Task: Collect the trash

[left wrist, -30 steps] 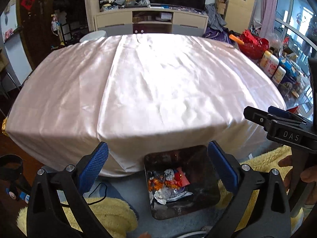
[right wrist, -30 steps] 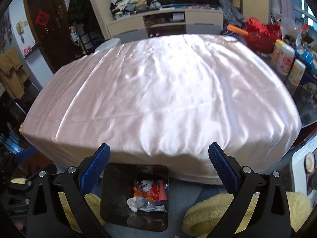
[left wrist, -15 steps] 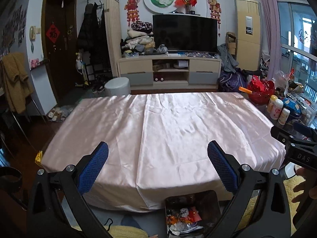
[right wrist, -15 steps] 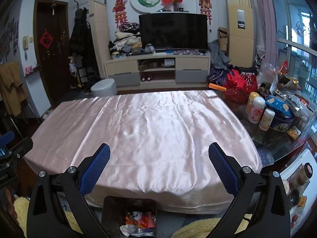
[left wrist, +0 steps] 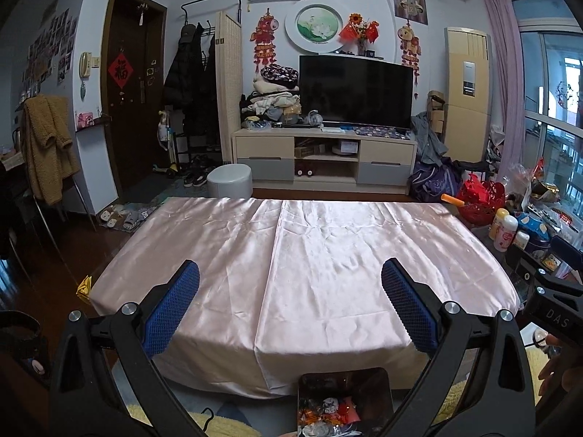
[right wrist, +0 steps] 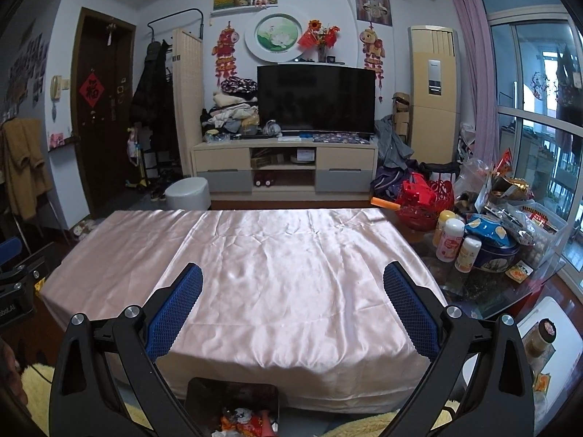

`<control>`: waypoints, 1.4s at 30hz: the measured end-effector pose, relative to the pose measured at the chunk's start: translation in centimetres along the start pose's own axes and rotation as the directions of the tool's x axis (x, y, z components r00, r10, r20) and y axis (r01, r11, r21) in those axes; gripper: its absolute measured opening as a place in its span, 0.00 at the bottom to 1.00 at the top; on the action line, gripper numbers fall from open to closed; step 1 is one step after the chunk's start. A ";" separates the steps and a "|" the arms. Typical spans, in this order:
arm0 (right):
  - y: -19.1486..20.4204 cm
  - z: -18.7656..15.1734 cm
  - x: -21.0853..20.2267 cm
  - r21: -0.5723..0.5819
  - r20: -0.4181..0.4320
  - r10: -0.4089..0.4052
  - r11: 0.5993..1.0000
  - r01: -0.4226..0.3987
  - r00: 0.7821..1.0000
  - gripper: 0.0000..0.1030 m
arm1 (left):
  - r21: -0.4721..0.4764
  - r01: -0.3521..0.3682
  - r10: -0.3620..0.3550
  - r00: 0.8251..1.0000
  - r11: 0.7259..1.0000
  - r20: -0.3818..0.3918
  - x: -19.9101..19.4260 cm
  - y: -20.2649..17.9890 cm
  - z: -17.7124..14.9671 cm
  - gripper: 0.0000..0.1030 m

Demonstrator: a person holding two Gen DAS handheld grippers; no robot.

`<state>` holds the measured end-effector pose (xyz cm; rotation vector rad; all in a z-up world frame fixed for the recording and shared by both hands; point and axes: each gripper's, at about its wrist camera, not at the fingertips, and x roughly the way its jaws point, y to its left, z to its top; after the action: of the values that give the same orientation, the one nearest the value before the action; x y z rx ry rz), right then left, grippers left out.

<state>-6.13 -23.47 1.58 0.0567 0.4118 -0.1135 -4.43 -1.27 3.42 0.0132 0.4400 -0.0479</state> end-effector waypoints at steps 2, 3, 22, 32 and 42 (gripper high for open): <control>0.4 -0.1 -0.1 -0.003 -0.002 0.006 1.000 -0.006 1.000 0.97 | -0.004 0.007 -0.007 1.000 1.000 0.002 -0.2 0.1 -0.1 0.92; 0.5 -0.1 -0.1 -0.004 -0.003 0.007 1.000 -0.007 1.000 0.97 | -0.008 0.012 -0.012 1.000 1.000 0.002 -0.2 0.2 -0.2 0.92; 1.5 -0.2 -0.6 -0.006 -0.008 0.020 1.000 -0.020 1.000 0.97 | -0.023 0.027 -0.027 1.000 0.999 0.015 -1.0 0.7 -0.5 0.92; 1.4 -0.1 -0.7 -0.002 -0.011 0.025 1.000 -0.025 1.000 0.97 | -0.015 0.034 -0.034 0.999 0.999 0.017 -1.1 0.4 -0.5 0.92; 1.3 -0.1 -0.6 0.000 -0.015 0.026 1.000 -0.026 1.000 0.97 | -0.016 0.036 -0.036 0.999 0.999 0.017 -1.2 0.4 -0.4 0.92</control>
<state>-6.51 -22.15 1.75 0.0628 0.4256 -0.0873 -5.64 -0.79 3.51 -0.0112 0.4241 -0.0796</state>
